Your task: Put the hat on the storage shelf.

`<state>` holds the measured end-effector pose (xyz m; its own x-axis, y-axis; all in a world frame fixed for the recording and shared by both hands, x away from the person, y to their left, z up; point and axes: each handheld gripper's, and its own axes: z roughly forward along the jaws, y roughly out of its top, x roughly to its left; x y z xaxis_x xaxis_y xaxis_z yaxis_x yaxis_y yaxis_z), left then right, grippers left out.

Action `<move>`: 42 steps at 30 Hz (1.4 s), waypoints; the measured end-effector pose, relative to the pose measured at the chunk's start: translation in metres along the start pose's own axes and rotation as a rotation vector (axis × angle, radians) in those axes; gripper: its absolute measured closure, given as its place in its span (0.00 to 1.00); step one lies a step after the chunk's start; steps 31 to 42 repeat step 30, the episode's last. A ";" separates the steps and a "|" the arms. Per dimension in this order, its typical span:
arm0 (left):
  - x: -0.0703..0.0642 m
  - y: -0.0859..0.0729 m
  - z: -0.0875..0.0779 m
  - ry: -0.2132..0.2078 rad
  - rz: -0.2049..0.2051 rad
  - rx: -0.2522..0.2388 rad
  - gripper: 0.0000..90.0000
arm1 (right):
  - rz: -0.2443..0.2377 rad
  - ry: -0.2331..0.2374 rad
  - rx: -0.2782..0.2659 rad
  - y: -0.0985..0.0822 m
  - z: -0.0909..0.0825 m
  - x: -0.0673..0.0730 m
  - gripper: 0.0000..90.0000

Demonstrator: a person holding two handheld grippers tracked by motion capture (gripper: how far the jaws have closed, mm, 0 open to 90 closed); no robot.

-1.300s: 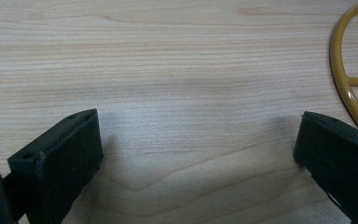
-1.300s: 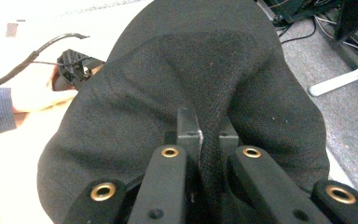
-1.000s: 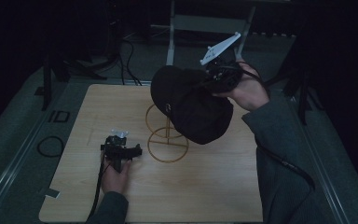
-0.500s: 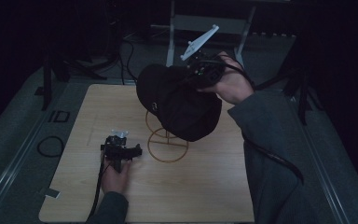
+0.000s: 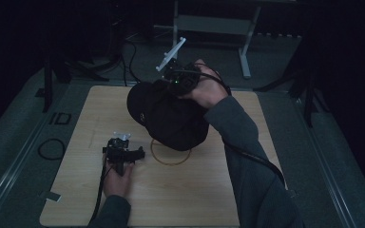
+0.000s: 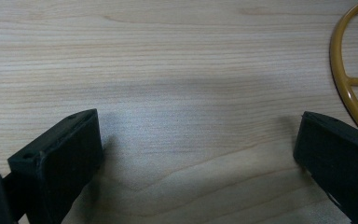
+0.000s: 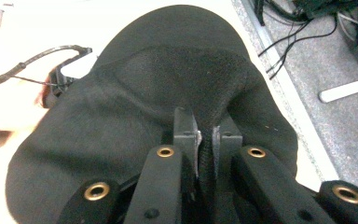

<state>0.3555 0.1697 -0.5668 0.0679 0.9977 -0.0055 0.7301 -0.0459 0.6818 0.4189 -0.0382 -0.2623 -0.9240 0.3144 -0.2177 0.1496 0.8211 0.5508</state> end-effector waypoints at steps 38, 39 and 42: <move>0.000 0.000 0.000 0.000 0.002 0.001 0.01 | 0.132 0.012 -0.084 -0.031 0.021 -0.007 0.54; 0.000 0.000 0.000 0.000 0.002 0.001 0.01 | 0.132 0.012 -0.084 -0.031 0.021 -0.007 0.54; 0.000 0.000 0.000 0.000 0.002 0.001 0.01 | 0.132 0.012 -0.084 -0.031 0.021 -0.007 0.54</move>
